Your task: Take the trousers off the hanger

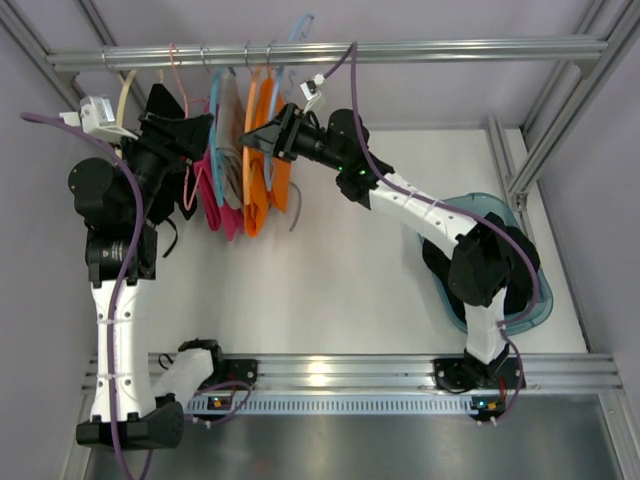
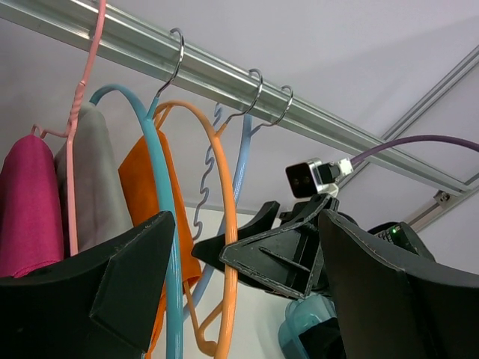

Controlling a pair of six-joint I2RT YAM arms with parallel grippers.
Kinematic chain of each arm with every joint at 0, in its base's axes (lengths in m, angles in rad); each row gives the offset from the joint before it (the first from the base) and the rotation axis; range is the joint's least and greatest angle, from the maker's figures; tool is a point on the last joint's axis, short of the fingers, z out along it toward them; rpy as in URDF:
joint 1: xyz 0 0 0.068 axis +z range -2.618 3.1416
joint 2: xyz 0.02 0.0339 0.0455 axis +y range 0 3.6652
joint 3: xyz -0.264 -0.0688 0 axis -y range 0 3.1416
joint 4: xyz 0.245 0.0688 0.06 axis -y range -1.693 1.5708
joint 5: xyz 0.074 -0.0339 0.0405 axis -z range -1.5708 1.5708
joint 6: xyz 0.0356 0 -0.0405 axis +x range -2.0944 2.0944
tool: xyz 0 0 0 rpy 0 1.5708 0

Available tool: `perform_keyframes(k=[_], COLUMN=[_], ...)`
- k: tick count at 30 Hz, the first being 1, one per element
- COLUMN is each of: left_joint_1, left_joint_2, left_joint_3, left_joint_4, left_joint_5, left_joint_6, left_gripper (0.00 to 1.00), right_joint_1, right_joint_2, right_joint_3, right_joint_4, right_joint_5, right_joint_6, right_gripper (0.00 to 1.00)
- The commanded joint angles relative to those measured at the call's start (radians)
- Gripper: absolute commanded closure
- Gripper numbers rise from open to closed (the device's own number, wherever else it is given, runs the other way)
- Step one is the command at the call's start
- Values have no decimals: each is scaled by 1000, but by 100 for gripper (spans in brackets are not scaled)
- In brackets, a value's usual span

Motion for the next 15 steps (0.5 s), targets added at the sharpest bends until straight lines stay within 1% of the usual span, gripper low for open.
perform_keyframes(k=[1,5,10,11,14,15], left_joint_1=[8,11,13,11,14,16], left_joint_2=[-27,-30,-27,-25,-29,-29], left_joint_3=[-4,-16,-15,-15,-15,-15], left_joint_4=[63,61,61,61,63,63], left_joint_5=[9,10,12,12,13,15], left_joint_6=[-11,-21,-28,-28,-31,-32], left_gripper=[16,16,16,16,16,16], right_joint_1=[16,16,16,16,16,16], right_joint_2=[4,10,28,31,45,48], right_joint_3=[52,60,78,86,96,96], right_joint_4=[110,158,178,181,201,212], right_joint_5=[-16,-36,-47,-46,-56,-64], right_joint_6=[5,4,-15,-15,-22,-27], right_gripper=[44,45,53,57,64,71])
